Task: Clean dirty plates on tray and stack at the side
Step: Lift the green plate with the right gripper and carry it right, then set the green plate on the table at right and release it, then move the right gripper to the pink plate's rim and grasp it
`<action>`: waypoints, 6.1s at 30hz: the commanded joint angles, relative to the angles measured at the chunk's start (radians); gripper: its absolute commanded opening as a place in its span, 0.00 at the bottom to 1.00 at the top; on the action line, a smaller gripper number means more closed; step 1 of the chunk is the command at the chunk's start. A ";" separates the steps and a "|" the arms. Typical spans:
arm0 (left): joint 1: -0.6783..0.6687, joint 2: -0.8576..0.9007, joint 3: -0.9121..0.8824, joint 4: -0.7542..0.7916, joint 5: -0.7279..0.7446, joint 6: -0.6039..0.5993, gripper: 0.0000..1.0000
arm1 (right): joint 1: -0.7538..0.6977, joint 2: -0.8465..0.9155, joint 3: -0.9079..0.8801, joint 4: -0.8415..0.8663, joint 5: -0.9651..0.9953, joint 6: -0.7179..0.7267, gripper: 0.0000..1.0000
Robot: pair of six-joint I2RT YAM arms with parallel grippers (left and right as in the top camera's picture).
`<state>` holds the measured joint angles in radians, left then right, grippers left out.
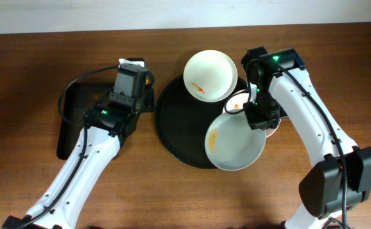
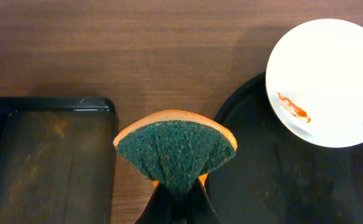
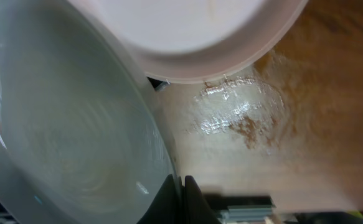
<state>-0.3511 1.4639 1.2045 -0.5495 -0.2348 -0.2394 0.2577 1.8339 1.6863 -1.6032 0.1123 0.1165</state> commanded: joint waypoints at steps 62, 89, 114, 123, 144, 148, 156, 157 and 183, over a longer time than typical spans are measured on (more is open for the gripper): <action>0.010 -0.014 0.011 -0.055 0.280 -0.015 0.00 | -0.383 0.024 0.167 0.430 -0.128 0.073 0.04; -0.201 0.484 0.010 0.246 0.282 -0.116 0.00 | -0.809 0.299 0.164 0.618 -0.304 0.018 0.20; -0.198 0.517 0.010 -0.095 0.106 -0.058 0.00 | -0.806 0.209 0.459 0.103 -0.372 0.018 0.70; -0.195 0.518 -0.003 -0.122 0.093 -0.058 0.00 | -0.726 0.208 0.459 0.042 -0.369 -0.013 0.69; -0.163 0.518 -0.061 -0.170 0.068 -0.058 0.00 | -0.644 0.208 0.459 -0.013 -0.363 -0.017 0.71; -0.163 0.518 -0.061 -0.182 0.057 -0.058 0.00 | -0.643 0.208 0.459 -0.026 -0.363 -0.035 0.71; -0.163 0.517 -0.061 -0.181 0.051 -0.059 0.00 | -0.557 0.207 0.438 -0.096 -0.359 -0.129 0.77; -0.163 0.517 -0.061 -0.177 0.051 -0.059 0.00 | -0.534 0.207 0.424 -0.096 -0.348 -0.128 0.77; -0.128 0.517 -0.060 -0.215 0.061 -0.058 0.00 | -0.294 0.207 -0.059 0.266 -0.232 -0.083 0.60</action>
<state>-0.5045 1.9240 1.2022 -0.7197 -0.1360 -0.3103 -0.0597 2.0579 1.6333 -1.3479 -0.1001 0.0441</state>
